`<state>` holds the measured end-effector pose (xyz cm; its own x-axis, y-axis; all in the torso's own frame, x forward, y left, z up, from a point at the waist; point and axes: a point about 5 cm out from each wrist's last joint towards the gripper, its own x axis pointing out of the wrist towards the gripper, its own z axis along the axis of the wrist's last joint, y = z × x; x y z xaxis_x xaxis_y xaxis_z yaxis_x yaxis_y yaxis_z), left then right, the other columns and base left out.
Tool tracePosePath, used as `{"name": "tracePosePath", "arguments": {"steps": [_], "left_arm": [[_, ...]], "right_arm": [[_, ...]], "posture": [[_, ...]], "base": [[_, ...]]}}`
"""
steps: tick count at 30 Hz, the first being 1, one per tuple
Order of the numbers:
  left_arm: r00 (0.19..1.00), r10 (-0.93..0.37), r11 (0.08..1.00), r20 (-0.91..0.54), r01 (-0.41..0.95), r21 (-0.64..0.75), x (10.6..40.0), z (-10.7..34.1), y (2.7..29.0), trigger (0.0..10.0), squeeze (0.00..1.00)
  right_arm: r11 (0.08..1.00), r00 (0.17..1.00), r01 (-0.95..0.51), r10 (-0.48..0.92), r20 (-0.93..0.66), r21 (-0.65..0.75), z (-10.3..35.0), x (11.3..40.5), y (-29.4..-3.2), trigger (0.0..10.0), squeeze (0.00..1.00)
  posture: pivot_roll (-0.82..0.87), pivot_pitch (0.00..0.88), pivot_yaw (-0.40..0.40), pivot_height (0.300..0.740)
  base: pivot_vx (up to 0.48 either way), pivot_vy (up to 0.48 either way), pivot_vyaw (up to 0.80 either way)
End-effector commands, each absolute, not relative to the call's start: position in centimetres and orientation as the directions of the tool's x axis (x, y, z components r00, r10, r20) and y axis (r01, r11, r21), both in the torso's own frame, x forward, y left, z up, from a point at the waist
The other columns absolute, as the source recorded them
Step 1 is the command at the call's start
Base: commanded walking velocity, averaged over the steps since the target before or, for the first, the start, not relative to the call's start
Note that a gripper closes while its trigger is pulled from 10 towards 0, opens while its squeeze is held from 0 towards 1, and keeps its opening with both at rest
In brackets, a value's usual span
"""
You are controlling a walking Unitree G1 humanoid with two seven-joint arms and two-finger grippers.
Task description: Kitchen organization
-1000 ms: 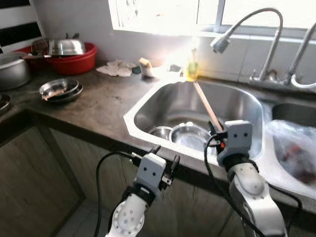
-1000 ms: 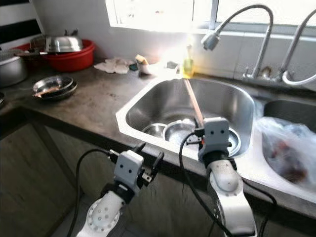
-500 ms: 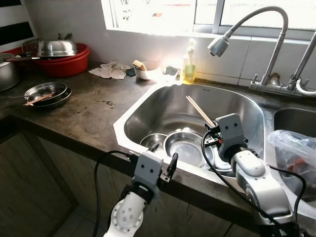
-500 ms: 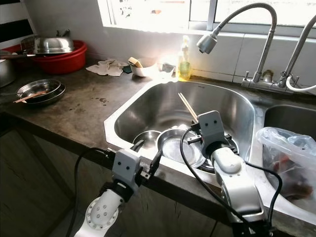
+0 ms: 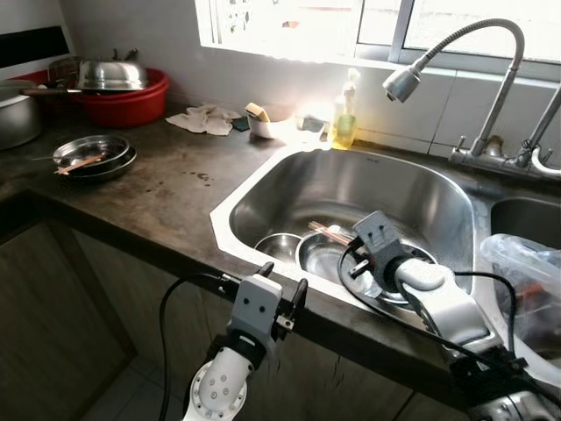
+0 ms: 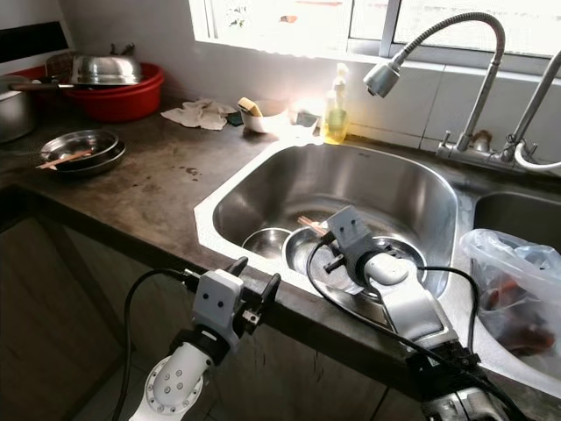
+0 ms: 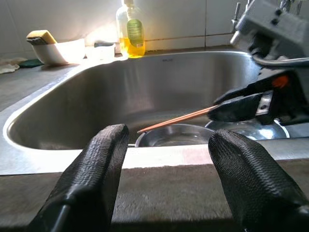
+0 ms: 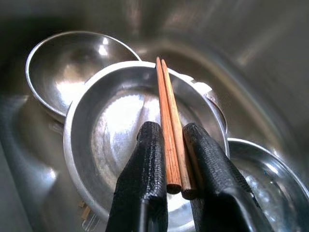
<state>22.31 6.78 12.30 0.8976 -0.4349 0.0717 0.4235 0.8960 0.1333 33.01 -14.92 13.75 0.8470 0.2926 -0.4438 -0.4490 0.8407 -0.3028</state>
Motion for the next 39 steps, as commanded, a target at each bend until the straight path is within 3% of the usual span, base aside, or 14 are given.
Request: {"name": "tracePosePath", "arguments": {"steps": [1, 5, 6, 7, 8, 20, 21, 32, 39], "left_arm": [[0.899, -0.432, 0.898, 0.073, 0.42, 0.131, 22.1, 12.6, 6.7, 10.0, 0.0], [0.9, -0.429, 0.899, 0.072, 0.419, 0.126, 22.0, 12.6, 6.6, 10.0, 0.0], [0.901, -0.429, 0.9, 0.072, 0.418, 0.127, 22.0, 12.6, 6.6, 10.0, 0.0], [0.901, -0.428, 0.9, 0.071, 0.417, 0.127, 22.0, 12.6, 6.7, 10.0, 0.0], [0.902, -0.426, 0.901, 0.07, 0.415, 0.128, 22.0, 12.6, 6.7, 10.0, 0.0], [0.904, -0.422, 0.902, 0.068, 0.411, 0.128, 22.0, 12.6, 6.8, 10.0, 0.0], [0.904, -0.422, 0.902, 0.069, 0.412, 0.128, 22.1, 12.6, 6.8, 10.0, 0.0], [0.906, -0.416, 0.905, 0.077, 0.404, 0.134, 22.4, 12.6, 6.9, 10.0, 0.0], [0.907, -0.415, 0.904, 0.069, 0.402, 0.147, 22.4, 12.5, 7.1, 10.0, 0.0]], "right_arm": [[0.842, 0.841, -0.458, 0.305, -0.448, -0.286, 13.7, 33.7, -14.6, 10.0, 0.0], [0.841, 0.828, -0.471, 0.317, -0.463, -0.266, 13.1, 34.4, -14.3, 10.0, 0.0], [0.843, 0.827, -0.471, 0.32, -0.463, -0.261, 13.0, 34.6, -14.2, 10.0, 0.06], [0.84, 0.824, -0.477, 0.324, -0.465, -0.259, 12.9, 34.7, -14.0, 10.0, 0.59], [0.838, 0.819, -0.483, 0.331, -0.469, -0.253, 12.8, 34.8, -13.9, 10.0, 1.0], [0.861, 0.874, -0.429, 0.319, -0.366, -0.273, 14.4, 35.7, -14.2, 10.0, 1.0], [0.873, 0.894, -0.406, 0.316, -0.318, -0.27, 15.1, 35.8, -14.2, 10.0, 0.0], [0.955, 0.966, -0.242, 0.253, 0.047, -0.17, 19.3, 32.8, -14.2, 10.0, 0.0], [0.981, 0.961, -0.179, 0.191, 0.201, -0.075, 18.9, 27.5, -13.6, 10.0, 0.0]], "posture": [[0.2, 0.018, -0.071, 0.74], [0.2, 0.023, -0.072, 0.74], [0.2, 0.024, -0.074, 0.74], [0.2, 0.024, -0.074, 0.74], [0.2, 0.024, -0.074, 0.74], [0.2, 0.027, -0.074, 0.74], [0.2, 0.023, -0.071, 0.74], [0.19, 0.014, -0.059, 0.74], [0.18, 0.011, -0.049, 0.74]], "base": [[0.0, 0.0, 0.0], [0.0, 0.0, 0.0], [0.0, 0.0, 0.0], [0.0, 0.0, 0.0], [0.0, 0.0, 0.0], [0.0, 0.0, 0.0], [0.0, 0.0, 0.0], [0.0, 0.0, 0.0], [0.0, 0.0, 0.0]]}}
